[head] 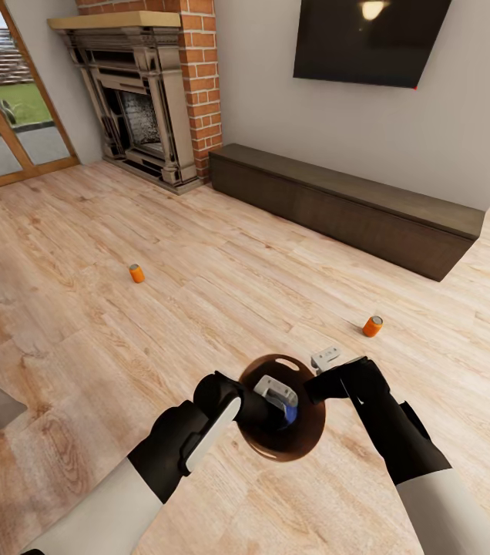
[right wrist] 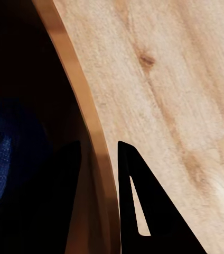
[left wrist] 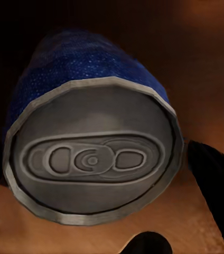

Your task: Put the three can of soda from the living room inside the tash can in the kitchen.

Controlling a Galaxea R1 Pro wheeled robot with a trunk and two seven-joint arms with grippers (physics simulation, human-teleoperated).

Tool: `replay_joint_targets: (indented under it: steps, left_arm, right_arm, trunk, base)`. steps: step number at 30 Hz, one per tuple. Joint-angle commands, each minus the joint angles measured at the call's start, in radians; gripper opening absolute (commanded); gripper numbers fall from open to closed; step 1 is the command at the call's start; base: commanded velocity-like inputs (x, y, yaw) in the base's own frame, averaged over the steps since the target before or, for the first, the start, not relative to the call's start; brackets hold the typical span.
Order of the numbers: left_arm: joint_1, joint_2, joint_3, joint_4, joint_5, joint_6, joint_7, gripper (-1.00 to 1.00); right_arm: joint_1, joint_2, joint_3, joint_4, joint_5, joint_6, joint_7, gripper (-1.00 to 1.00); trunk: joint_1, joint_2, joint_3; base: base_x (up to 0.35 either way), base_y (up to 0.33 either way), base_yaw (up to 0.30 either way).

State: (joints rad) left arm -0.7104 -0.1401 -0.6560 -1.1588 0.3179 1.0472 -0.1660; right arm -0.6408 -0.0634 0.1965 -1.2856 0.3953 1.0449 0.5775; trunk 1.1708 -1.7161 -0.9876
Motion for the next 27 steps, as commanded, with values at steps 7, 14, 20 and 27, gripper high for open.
replay_joint_targets:
  steps: [7,14,20,27]
  left_arm:
    - [0.000,0.007,0.001,0.001,-0.051,0.000,0.002,1.00]
    - [0.002,0.013,0.006,-0.077,-0.041,0.000,-0.008,1.00]
    - [0.062,0.040,0.010,-0.288,-0.037,0.000,-0.014,1.00]
    - [0.088,0.163,0.039,-0.385,-0.035,0.000,-0.142,1.00]
  right_arm:
    - [0.000,-0.001,-0.001,0.000,-0.010,0.002,0.005,-1.00]
    - [0.000,-0.001,0.000,0.000,-0.010,0.002,0.005,-1.00]
    - [0.000,-0.001,0.001,0.000,-0.011,0.002,0.005,-1.00]
    - [0.000,-0.001,-0.002,0.007,-0.012,0.002,0.005,-1.00]
  trunk:
    - [0.000,0.000,0.000]
    - [0.000,0.000,0.000]
    - [0.000,0.000,0.000]
    - [0.000,0.000,0.000]
  base:
    - [0.000,0.000,0.000]
    - [0.000,0.000,0.000]
    - [0.000,0.000,0.000]
    - [0.000,0.000,0.000]
